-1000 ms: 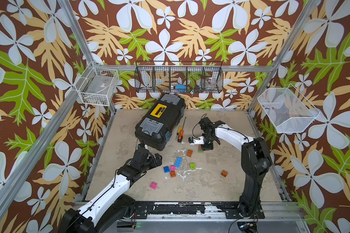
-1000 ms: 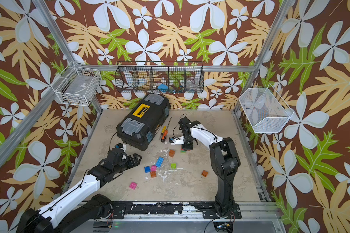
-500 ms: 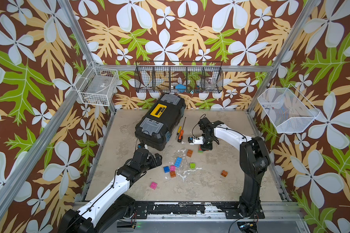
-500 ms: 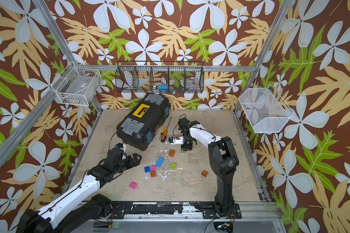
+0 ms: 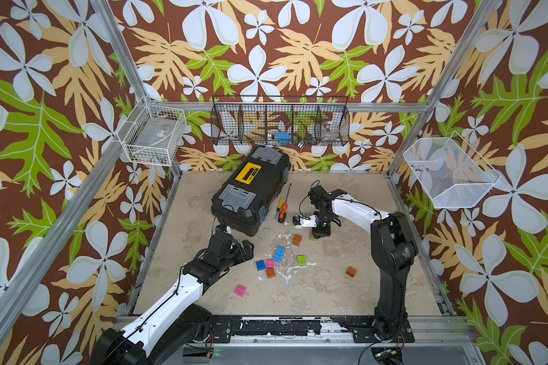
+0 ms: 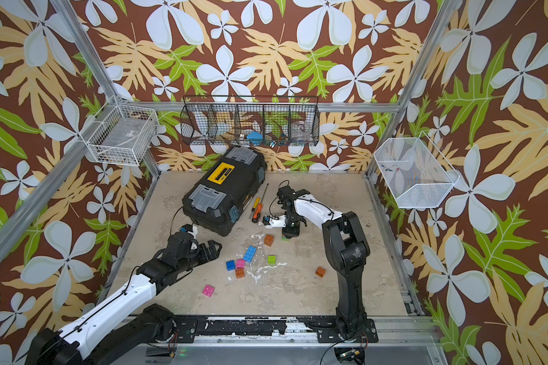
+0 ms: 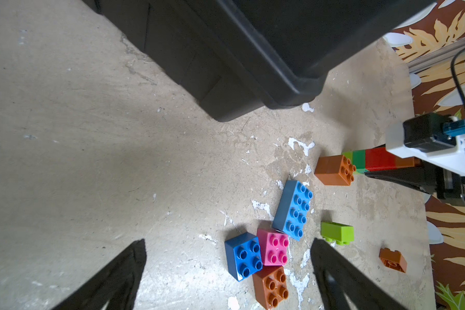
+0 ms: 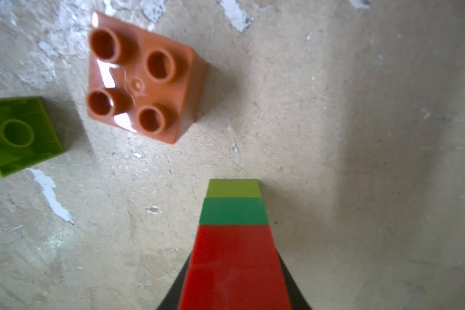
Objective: Assemble the letter h with lego
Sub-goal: Assemble the lego brick with the lego brick.
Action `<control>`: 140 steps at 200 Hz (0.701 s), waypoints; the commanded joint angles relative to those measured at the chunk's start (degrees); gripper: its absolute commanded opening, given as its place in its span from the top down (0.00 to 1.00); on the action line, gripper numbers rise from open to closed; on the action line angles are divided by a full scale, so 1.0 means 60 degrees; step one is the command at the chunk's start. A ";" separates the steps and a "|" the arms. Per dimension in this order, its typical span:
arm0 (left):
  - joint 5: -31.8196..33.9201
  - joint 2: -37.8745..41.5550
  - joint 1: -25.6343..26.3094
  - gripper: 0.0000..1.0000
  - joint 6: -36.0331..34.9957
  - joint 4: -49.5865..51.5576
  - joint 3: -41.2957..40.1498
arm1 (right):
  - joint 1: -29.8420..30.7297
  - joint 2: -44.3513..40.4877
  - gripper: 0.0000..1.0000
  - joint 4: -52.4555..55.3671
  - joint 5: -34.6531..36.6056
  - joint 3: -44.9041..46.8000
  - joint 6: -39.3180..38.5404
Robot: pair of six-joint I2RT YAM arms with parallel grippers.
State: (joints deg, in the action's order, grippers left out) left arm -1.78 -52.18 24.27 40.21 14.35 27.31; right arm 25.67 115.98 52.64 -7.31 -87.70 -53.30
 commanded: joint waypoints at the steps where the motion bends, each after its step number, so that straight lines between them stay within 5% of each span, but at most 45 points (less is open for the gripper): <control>1: -0.0011 0.0025 0.0012 0.00 -0.0050 -0.0121 0.0004 | 0.0194 -0.0111 0.98 0.1171 -0.0605 -0.0010 0.0242; 77: 0.0091 0.0084 0.0012 0.00 -0.0065 -0.0027 0.0048 | 0.0401 -0.0802 0.85 0.0911 -0.0720 0.0668 0.1772; 140: 0.0275 0.0190 0.0012 0.00 -0.0051 0.0022 0.0048 | 0.0556 -0.0861 0.85 0.0302 0.0474 0.1263 0.2460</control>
State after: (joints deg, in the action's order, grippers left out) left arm -0.80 -51.05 24.27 40.18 14.59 27.31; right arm 28.80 111.24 55.92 -7.84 -81.65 -41.36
